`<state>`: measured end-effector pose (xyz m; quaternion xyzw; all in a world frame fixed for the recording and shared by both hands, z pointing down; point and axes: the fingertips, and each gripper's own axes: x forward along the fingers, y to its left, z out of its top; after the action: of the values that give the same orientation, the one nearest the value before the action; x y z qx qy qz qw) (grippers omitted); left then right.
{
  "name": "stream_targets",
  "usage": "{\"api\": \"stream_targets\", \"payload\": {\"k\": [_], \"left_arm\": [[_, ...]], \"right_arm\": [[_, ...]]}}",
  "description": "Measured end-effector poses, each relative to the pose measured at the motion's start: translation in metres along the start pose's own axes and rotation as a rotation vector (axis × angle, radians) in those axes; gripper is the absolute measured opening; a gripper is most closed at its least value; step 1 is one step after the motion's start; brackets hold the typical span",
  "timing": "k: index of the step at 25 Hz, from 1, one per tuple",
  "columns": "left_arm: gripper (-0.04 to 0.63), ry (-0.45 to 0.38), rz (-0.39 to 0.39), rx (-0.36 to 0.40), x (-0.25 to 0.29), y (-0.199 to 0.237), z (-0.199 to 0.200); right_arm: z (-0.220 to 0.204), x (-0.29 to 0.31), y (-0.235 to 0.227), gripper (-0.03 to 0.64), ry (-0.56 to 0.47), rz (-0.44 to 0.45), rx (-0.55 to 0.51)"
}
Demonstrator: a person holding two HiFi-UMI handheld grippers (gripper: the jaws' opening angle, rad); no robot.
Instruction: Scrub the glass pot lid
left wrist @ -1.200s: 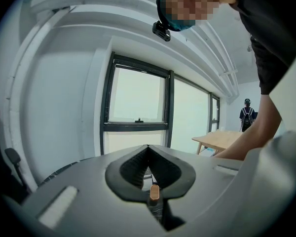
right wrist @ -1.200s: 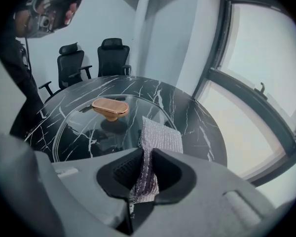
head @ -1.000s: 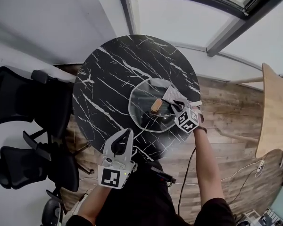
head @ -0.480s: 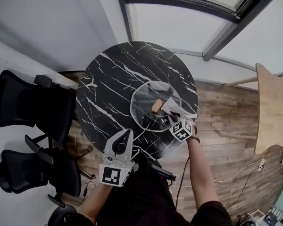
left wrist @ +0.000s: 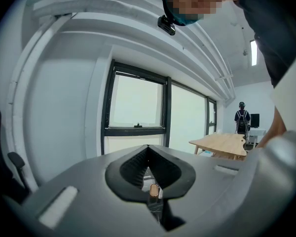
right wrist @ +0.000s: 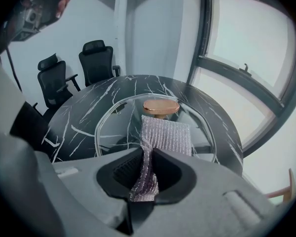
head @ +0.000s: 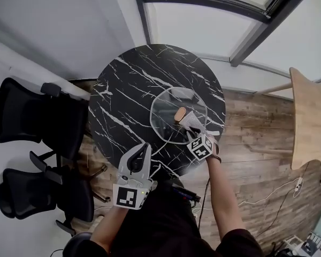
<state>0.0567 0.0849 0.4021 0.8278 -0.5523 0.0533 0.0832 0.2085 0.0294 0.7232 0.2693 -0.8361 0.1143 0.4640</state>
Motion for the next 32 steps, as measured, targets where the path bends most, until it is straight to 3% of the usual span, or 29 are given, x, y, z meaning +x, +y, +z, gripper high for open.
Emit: {"api": "stream_targets", "payload": {"k": [9, 24, 32], "left_arm": [[0.003, -0.008, -0.084, -0.009, 0.007, 0.004, -0.004], [0.003, 0.043, -0.264, -0.03, 0.025, 0.067, -0.011], [0.003, 0.042, -0.343, -0.037, 0.033, 0.082, -0.009]], "right_arm": [[0.0, 0.002, 0.028, 0.063, 0.017, -0.016, 0.083], [0.008, 0.011, 0.041, 0.063, 0.039, -0.138, 0.347], [0.017, 0.014, 0.051, 0.063, 0.065, -0.167, 0.406]]}}
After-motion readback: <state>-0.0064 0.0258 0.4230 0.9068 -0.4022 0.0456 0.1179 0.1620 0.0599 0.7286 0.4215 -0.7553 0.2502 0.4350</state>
